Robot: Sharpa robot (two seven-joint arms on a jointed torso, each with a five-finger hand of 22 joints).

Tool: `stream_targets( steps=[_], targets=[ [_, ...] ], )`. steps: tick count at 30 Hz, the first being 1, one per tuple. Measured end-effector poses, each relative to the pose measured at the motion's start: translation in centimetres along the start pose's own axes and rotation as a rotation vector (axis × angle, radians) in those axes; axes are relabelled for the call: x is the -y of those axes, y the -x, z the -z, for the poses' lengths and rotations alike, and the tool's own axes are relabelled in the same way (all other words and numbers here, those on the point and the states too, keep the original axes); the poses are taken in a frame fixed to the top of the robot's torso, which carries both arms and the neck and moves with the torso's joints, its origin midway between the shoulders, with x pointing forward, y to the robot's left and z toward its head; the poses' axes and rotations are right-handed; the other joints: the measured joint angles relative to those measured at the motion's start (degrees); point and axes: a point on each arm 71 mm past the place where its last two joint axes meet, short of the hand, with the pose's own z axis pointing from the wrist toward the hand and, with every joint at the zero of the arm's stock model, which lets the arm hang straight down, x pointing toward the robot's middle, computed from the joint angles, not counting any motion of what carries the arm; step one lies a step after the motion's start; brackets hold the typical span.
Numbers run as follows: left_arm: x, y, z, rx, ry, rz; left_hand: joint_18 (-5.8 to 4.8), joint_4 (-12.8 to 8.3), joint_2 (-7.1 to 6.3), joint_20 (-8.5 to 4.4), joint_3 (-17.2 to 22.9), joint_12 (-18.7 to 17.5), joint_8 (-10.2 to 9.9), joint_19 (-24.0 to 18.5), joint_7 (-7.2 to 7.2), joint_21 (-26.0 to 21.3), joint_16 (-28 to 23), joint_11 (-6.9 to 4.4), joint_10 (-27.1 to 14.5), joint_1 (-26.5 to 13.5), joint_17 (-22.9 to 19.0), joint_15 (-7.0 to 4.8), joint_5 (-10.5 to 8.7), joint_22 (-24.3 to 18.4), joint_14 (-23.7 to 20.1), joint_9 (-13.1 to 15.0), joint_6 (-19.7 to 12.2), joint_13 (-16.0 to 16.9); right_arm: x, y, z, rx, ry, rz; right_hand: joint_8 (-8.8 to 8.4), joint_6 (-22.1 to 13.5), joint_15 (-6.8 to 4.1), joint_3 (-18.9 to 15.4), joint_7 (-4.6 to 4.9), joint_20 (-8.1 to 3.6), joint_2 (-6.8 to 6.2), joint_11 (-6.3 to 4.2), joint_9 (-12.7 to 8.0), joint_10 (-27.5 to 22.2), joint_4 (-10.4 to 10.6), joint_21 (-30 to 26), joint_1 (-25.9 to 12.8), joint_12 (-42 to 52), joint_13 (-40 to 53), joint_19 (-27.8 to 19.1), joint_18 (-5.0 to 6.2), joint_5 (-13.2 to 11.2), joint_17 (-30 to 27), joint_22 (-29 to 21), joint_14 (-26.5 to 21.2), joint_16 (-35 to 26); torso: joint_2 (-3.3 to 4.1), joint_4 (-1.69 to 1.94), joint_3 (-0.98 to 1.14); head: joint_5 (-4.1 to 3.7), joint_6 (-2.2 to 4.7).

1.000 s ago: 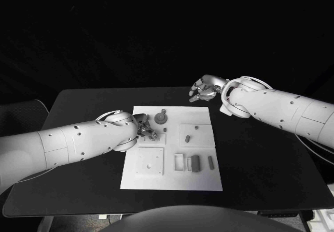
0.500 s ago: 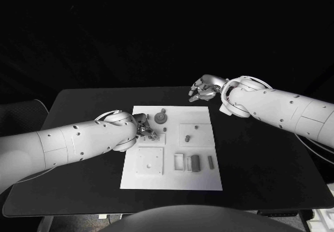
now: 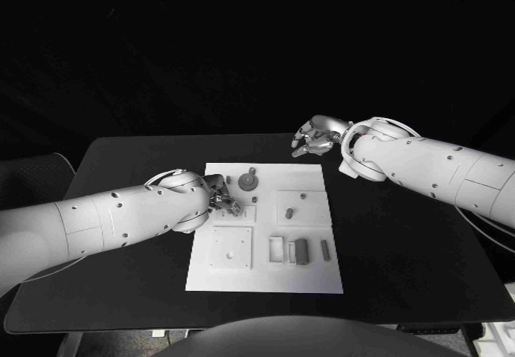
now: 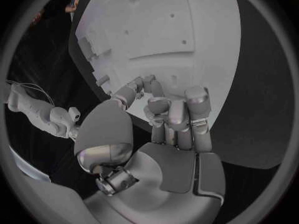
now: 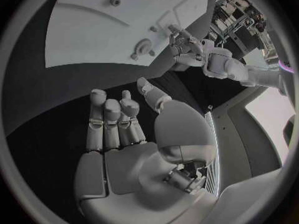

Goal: Assemble the parts on the task board

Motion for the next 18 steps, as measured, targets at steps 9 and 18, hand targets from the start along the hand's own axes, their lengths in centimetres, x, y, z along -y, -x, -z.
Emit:
stream_targets(
  steps=[9, 18],
  targets=[
    [-0.10, -0.30, -0.03, -0.012, 0.005, 0.012, 0.00, -0.3, 0.58, 0.10, -0.3, 0.0, 0.3, -0.1, -0.03, 0.0, 0.0, 0.00, 0.0, -0.3, 0.0, 0.10, 0.00, 0.0, -0.1, 0.0, 0.0, 0.1, 0.08, 0.02, 0.04, 0.000, -0.002, 0.000, 0.00, 0.0, 0.01, 0.0, 0.00, 0.00, 0.00, -0.01, 0.0, 0.0, 0.0, 0.0, 0.0, 0.0, 0.0, 0.0, 0.00, 0.0, 0.0, 0.0, 0.0, 0.0, 0.00, -0.03, -0.01, -0.08, -0.12],
    [-0.12, -0.40, -0.04, -0.017, 0.006, 0.016, 0.00, -0.5, 0.82, 0.11, -0.5, 0.0, 0.3, -0.1, -0.10, 0.0, 0.0, 0.01, 0.0, 0.0, 0.0, 0.19, -0.01, 0.0, -0.2, 0.1, -0.1, 0.2, 0.14, 0.03, 0.05, 0.000, -0.003, 0.000, 0.00, 0.0, 0.03, -0.2, 0.00, 0.00, 0.00, -0.01, 0.0, 0.0, 0.2, 0.0, 0.0, 0.0, 0.0, 0.0, 0.00, 0.0, -0.1, 0.0, 0.0, 0.0, -0.01, -0.03, 0.04, 0.07, -0.03]
  ],
)
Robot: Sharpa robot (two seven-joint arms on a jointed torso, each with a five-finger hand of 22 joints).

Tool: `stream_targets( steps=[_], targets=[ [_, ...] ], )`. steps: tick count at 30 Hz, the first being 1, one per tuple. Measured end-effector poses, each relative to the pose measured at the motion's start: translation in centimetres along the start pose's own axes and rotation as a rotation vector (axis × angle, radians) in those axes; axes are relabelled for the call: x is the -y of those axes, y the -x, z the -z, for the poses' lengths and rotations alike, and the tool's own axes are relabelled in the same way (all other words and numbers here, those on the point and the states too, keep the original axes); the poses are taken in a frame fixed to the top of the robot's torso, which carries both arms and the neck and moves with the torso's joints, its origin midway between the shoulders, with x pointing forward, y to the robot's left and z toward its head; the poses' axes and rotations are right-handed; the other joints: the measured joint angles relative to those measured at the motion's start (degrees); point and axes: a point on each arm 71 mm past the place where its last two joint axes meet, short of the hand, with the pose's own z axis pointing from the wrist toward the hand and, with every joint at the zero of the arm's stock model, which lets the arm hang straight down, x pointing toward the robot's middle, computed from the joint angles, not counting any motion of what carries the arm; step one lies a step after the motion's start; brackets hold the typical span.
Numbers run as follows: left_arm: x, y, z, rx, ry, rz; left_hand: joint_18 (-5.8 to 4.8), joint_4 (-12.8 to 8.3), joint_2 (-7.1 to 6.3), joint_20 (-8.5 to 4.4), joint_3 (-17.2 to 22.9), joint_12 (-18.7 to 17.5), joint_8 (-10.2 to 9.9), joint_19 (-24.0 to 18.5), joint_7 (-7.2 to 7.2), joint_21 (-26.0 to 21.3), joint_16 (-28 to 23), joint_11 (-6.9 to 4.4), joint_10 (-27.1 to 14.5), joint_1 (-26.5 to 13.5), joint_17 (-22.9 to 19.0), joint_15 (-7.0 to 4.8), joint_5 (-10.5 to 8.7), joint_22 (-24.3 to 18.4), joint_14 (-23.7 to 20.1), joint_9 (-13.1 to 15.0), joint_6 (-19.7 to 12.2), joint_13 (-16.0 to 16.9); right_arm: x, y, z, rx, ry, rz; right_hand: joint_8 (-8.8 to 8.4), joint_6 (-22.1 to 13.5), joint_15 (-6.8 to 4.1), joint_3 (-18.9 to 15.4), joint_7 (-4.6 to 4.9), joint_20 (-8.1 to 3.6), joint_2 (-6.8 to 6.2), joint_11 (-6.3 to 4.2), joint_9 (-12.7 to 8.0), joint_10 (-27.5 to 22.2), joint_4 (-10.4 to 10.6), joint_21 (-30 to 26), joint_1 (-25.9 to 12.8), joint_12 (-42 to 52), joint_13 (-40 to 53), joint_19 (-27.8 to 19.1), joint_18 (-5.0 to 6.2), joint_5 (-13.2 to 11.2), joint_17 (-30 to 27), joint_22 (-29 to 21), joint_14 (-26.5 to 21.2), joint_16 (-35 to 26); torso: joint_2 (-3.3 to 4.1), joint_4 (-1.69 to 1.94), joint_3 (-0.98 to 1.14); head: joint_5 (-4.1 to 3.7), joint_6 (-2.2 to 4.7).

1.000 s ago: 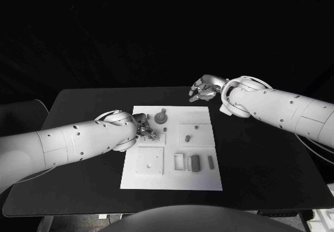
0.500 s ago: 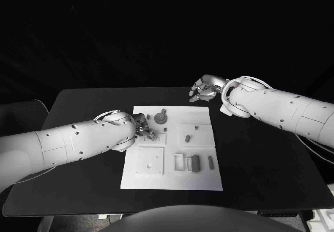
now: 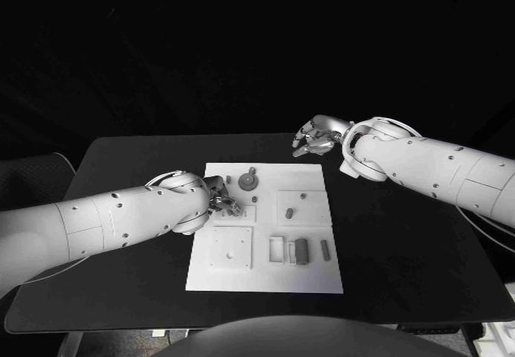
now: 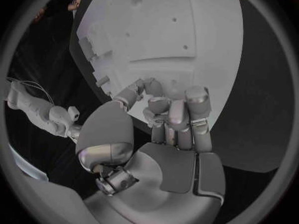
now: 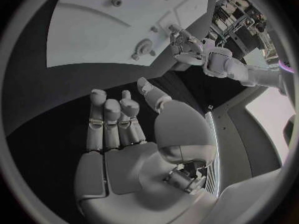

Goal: Assemble the parts on the task board

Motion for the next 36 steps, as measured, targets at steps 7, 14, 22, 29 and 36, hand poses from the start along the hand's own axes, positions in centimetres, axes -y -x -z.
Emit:
stream_targets(
  steps=[7, 14, 22, 29, 36],
  targets=[
    [-0.04, 0.06, -0.01, 0.007, 0.000, 0.008, 0.00, 1.5, -0.47, -0.02, -0.3, -0.2, 0.0, 0.0, -0.01, 0.0, 0.0, -0.20, 0.2, -0.6, -0.2, 0.01, -0.02, 0.0, 0.0, 0.0, 0.0, 0.2, -0.01, -0.02, 0.00, 0.000, 0.000, 0.000, 0.00, 0.0, 0.01, 0.0, 0.00, 0.00, -0.09, -0.09, 0.0, 0.1, 0.0, 0.0, -0.2, 0.0, 0.0, 0.0, 0.00, 0.0, 0.0, 0.0, 0.0, 0.0, 0.00, 0.00, 0.00, -0.05, 0.04],
    [-0.11, 0.07, -0.02, 0.022, -0.004, 0.020, 0.05, 3.1, -1.95, -0.32, -0.1, -0.2, 0.1, 0.3, -0.03, 0.0, 0.0, -0.20, 0.2, -2.6, -0.2, -0.18, -1.73, 0.0, -0.2, 0.1, 0.0, 0.5, 0.06, -0.01, 0.03, 0.000, -0.001, 0.000, -0.21, 0.0, 0.02, -0.1, 0.00, 0.00, -0.13, -0.09, 0.0, 0.1, 0.1, 0.0, -0.6, 0.0, 0.0, 0.0, 0.00, 0.0, 0.0, 0.0, 0.0, 0.0, 0.00, -0.01, -0.04, -0.15, 0.07],
    [-0.30, 0.16, 0.00, 0.026, -0.006, 0.030, 0.29, 3.9, -2.85, -0.32, -0.1, -0.2, 0.1, 0.3, -0.04, 0.0, 0.0, -0.20, 0.2, -3.5, -0.2, -0.22, -2.93, 0.0, -0.2, 0.1, 0.0, 0.6, 0.08, -0.02, 0.03, 0.000, -0.002, 0.000, -0.21, 0.0, 0.02, -0.2, 0.00, 0.00, -0.13, -0.01, 0.0, 0.0, 0.2, 0.0, -0.6, 0.0, 0.0, 0.0, 0.00, 0.0, 0.0, 0.0, 0.0, 0.0, 0.00, 0.03, -0.04, -0.16, 0.12],
    [-0.32, 0.14, 0.00, 0.023, -0.006, 0.035, 0.43, 3.9, -2.85, -0.31, -0.1, -0.2, 0.1, 0.3, -0.05, 0.0, 0.0, -0.19, 0.2, -3.5, -0.2, -0.22, -3.05, 0.0, -0.2, 0.1, 0.0, 0.6, 0.08, -0.02, 0.03, -0.001, -0.002, 0.000, -0.21, 0.0, 0.03, 0.0, 0.00, 0.00, -0.30, 0.04, 0.0, 0.0, 0.3, 0.0, -0.8, 0.0, 0.0, 0.0, 0.00, 0.0, 0.0, 0.0, 0.0, 0.0, 0.00, 0.02, -0.02, -0.15, 0.07],
    [-0.36, 0.13, 0.00, 0.020, -0.005, 0.041, 0.48, 4.1, -3.05, -0.31, 0.1, -0.2, 0.1, 0.3, -0.11, 0.0, 0.0, -0.20, 0.2, -3.3, -0.2, -0.21, -3.05, 0.0, -0.2, 0.1, -0.1, 0.6, 0.09, -0.03, 0.04, -0.001, -0.002, 0.000, -0.21, 0.0, 0.03, 0.0, 0.00, 0.00, -0.35, 0.04, 0.0, 0.0, 0.3, 0.0, -0.9, 0.0, 0.0, 0.0, 0.00, 0.0, 0.0, 0.0, 0.0, 0.0, 0.00, 0.00, 0.00, -0.12, 0.06]
  ],
)
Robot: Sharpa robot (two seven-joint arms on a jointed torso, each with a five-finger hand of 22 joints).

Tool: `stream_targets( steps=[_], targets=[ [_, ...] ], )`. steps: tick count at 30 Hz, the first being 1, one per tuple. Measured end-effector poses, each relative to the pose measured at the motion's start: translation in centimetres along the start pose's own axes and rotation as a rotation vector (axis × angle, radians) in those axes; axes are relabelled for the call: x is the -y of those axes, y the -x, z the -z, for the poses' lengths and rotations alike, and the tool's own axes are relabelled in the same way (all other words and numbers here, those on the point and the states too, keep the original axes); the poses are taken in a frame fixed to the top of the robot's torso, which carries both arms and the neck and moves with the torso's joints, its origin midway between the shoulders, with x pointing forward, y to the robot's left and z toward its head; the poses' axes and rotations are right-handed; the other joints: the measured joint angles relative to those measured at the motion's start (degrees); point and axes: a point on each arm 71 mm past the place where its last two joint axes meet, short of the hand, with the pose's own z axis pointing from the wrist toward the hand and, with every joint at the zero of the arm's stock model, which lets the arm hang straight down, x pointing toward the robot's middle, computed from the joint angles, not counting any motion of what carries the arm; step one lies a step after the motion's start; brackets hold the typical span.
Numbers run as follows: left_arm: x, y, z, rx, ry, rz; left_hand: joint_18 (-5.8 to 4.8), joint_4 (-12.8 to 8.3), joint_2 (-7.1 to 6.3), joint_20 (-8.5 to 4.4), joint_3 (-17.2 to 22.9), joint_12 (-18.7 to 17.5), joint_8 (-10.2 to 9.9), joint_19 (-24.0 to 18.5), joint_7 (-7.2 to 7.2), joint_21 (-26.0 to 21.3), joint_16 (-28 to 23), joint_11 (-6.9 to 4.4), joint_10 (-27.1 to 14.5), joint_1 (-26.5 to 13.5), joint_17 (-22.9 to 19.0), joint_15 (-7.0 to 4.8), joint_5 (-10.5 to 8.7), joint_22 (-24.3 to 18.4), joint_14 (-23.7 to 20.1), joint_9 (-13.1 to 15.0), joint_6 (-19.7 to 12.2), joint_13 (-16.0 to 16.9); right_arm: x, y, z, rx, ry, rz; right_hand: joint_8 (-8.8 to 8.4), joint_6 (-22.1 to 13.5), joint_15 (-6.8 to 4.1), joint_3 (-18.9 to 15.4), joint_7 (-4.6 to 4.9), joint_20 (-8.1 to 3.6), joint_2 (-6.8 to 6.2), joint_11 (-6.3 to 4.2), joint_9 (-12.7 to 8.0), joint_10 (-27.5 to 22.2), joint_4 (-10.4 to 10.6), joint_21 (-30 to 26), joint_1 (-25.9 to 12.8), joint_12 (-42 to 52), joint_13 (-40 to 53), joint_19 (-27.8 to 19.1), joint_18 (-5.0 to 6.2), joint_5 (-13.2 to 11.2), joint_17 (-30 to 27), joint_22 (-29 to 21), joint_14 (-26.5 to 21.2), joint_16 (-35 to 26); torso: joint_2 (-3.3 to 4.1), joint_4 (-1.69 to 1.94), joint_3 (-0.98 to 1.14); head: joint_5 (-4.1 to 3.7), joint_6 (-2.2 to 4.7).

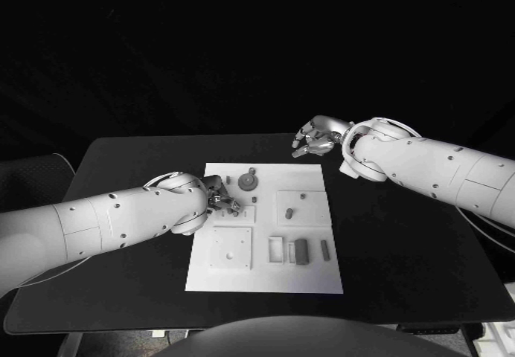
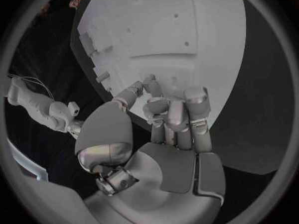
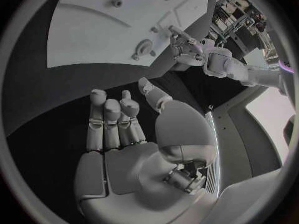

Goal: Assemble the parts on the task board

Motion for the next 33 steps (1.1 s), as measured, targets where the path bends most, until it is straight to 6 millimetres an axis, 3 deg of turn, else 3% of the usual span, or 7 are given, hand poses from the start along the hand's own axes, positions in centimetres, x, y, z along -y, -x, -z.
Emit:
stream_targets(
  steps=[25, 26, 27, 33],
  targets=[
    [-0.35, 0.14, -0.08, -0.003, -0.004, 0.021, 0.06, 0.0, 0.00, 0.01, 0.0, 0.0, 0.0, 0.0, -0.02, 0.0, 0.0, 0.01, 0.0, 0.0, 0.0, 0.02, -0.14, 0.0, 0.0, 0.0, 0.0, 0.0, 0.09, 0.03, 0.04, 0.000, -0.002, 0.000, 0.00, 0.0, 0.09, 0.0, 0.00, 0.00, 0.00, 0.01, 0.0, 0.0, 0.0, 0.0, 0.0, 0.0, 0.0, 0.0, 0.00, 0.0, 0.0, 0.0, -0.1, 0.0, 0.00, -0.01, -0.01, -0.04, 0.05],
    [-0.42, 0.18, -0.11, -0.003, -0.003, 0.023, 0.08, 1.3, -1.97, 0.02, -2.0, -0.2, -0.2, 0.0, 0.10, -0.2, 0.0, 0.14, -0.1, -3.6, 0.0, -0.09, -4.73, 0.0, -0.1, 0.0, -0.8, 0.0, 0.09, 0.03, 0.04, 0.000, -0.002, 0.000, 0.00, 0.0, 0.09, 0.0, 0.00, 0.00, 0.00, 0.01, 0.0, 0.0, 0.0, 0.0, 0.0, 0.0, 0.0, 0.0, 0.00, 0.0, 0.0, 0.0, -0.1, 0.0, 0.01, -0.01, -0.01, -0.04, 0.04],
    [-0.45, 0.19, -0.13, -0.003, -0.002, 0.024, 0.10, 1.7, -2.55, 0.02, -2.5, -0.2, -0.3, 0.0, 0.28, -0.2, 0.0, 0.21, -0.2, -4.6, 0.0, -0.16, -6.05, 0.0, -0.2, 0.0, -1.0, 0.1, 0.09, 0.03, 0.04, 0.000, -0.002, 0.000, 0.00, 0.0, 0.09, 0.0, 0.00, 0.00, 0.00, 0.01, 0.0, 0.0, 0.0, 0.0, 0.0, 0.0, 0.0, 0.0, 0.00, 0.0, 0.0, 0.0, -0.1, 0.0, 0.01, -0.01, -0.01, -0.04, 0.04],
    [-0.49, 0.20, -0.15, -0.006, -0.003, 0.035, 0.13, 1.9, -3.05, 0.11, -2.7, -0.2, -0.3, -0.1, 0.50, -0.2, 0.0, 0.21, -0.2, -5.1, 0.0, -0.09, -6.82, 0.0, -0.3, 0.0, -1.4, 0.1, 0.09, 0.03, 0.04, 0.000, -0.002, 0.000, 0.00, 0.0, 0.09, 0.0, 0.00, 0.00, 0.00, 0.01, 0.0, 0.0, 0.0, 0.0, 0.0, 0.0, 0.0, 0.0, 0.00, 0.0, 0.0, 0.0, -0.1, 0.0, 0.01, 0.02, -0.01, -0.04, 0.01]
  ],
)
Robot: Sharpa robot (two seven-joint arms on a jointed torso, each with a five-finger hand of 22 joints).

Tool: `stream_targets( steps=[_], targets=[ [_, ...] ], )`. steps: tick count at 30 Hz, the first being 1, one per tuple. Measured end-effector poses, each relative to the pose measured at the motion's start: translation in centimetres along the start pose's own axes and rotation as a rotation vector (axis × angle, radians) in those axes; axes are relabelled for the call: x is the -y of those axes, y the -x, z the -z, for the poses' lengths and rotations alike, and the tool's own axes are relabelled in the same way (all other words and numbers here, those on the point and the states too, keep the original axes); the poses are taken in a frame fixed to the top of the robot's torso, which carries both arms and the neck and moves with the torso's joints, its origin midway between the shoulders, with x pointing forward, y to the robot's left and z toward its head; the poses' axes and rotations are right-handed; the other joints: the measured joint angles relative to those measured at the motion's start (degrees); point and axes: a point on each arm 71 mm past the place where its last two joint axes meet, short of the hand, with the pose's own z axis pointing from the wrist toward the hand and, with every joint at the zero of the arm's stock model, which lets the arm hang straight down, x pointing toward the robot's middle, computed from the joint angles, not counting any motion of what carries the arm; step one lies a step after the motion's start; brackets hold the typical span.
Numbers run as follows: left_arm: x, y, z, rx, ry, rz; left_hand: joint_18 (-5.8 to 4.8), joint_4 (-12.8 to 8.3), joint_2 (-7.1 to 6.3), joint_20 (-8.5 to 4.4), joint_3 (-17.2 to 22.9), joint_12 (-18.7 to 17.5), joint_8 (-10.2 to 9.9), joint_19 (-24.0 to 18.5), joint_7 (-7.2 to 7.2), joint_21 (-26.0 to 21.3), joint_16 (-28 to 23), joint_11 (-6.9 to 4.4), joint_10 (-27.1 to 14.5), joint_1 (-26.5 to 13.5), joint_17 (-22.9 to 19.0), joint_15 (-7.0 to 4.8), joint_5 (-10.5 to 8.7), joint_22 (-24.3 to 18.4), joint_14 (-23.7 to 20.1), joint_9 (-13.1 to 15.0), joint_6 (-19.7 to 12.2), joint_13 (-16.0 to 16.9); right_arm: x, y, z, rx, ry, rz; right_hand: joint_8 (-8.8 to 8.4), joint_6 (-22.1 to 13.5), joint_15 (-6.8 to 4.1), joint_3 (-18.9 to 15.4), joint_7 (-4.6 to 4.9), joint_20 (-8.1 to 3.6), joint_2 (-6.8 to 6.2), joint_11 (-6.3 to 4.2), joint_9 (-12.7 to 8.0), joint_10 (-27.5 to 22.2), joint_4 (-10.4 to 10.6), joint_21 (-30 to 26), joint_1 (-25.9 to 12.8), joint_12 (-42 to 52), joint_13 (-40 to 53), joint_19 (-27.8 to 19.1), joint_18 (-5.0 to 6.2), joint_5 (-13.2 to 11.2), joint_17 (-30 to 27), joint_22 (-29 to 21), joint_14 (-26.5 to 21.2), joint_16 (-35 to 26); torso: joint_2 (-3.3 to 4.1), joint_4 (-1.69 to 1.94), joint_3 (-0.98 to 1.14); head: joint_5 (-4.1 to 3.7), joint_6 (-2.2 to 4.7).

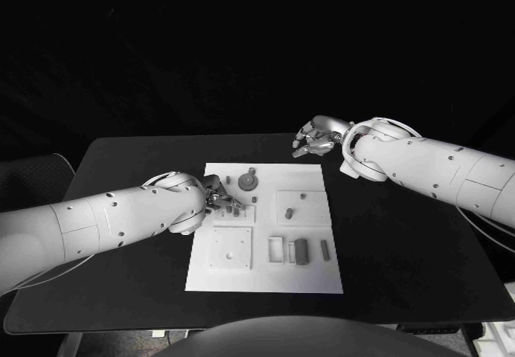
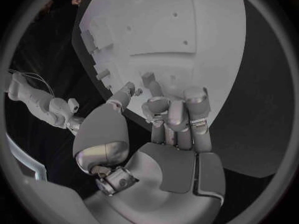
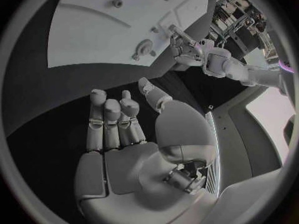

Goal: Assemble the parts on the task board

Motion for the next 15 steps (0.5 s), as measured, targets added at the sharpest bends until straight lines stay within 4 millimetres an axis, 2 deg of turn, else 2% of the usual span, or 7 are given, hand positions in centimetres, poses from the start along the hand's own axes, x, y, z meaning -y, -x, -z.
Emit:
stream_targets(
  steps=[8, 10, 15],
  targets=[
    [-0.02, -0.01, -0.01, -0.004, -0.002, 0.011, 0.02, 0.0, 0.00, 0.00, 0.0, 0.0, 0.0, 0.0, -0.07, 0.0, 0.0, 0.00, 0.0, 0.0, 0.0, 0.00, 0.00, 0.0, 0.0, 0.0, -0.1, 0.0, 0.02, 0.01, 0.01, 0.000, 0.000, 0.000, 0.00, 0.0, -0.15, 0.0, 0.00, 0.00, 0.00, 0.08, 0.0, -0.1, 0.0, 0.0, 0.0, 0.0, 0.0, 0.0, 0.00, 0.0, 0.0, 0.0, 0.1, 0.0, 0.00, -0.02, 0.01, 0.03, -0.05],
    [-0.03, -0.01, -0.02, -0.004, -0.002, 0.013, 0.02, -0.1, -0.25, -0.14, 0.1, 0.0, 0.0, -0.2, -0.08, 0.0, 0.0, 0.00, 0.0, 0.2, 0.0, -0.01, -0.81, 0.0, 0.0, 0.0, -0.1, 0.1, 0.02, 0.01, 0.01, 0.000, -0.001, 0.000, 0.00, 0.0, -0.15, 0.0, 0.00, 0.00, 0.00, 0.08, 0.0, -0.1, 0.0, 0.0, 0.0, 0.0, 0.0, 0.0, -0.01, 0.0, 0.0, 0.0, 0.1, 0.0, 0.00, -0.03, 0.01, 0.04, -0.05],
    [-0.11, 0.04, -0.02, -0.002, -0.001, 0.018, 0.01, 0.1, -0.53, -0.45, -0.1, 0.0, 0.0, -0.7, -0.12, -0.2, 0.0, -0.01, 0.0, -0.1, 0.1, -0.29, -0.82, 0.0, -0.4, 0.1, -0.1, 0.3, 0.04, 0.01, 0.02, 0.000, -0.001, 0.000, 0.00, 0.0, -0.15, 0.0, 0.00, 0.00, 0.00, 0.08, 0.1, -0.1, 0.0, 0.0, 0.0, 0.0, 0.0, 0.0, 0.00, 0.0, 0.0, 0.0, 0.1, 0.0, 0.00, -0.03, 0.00, 0.01, -0.05]
  ],
)
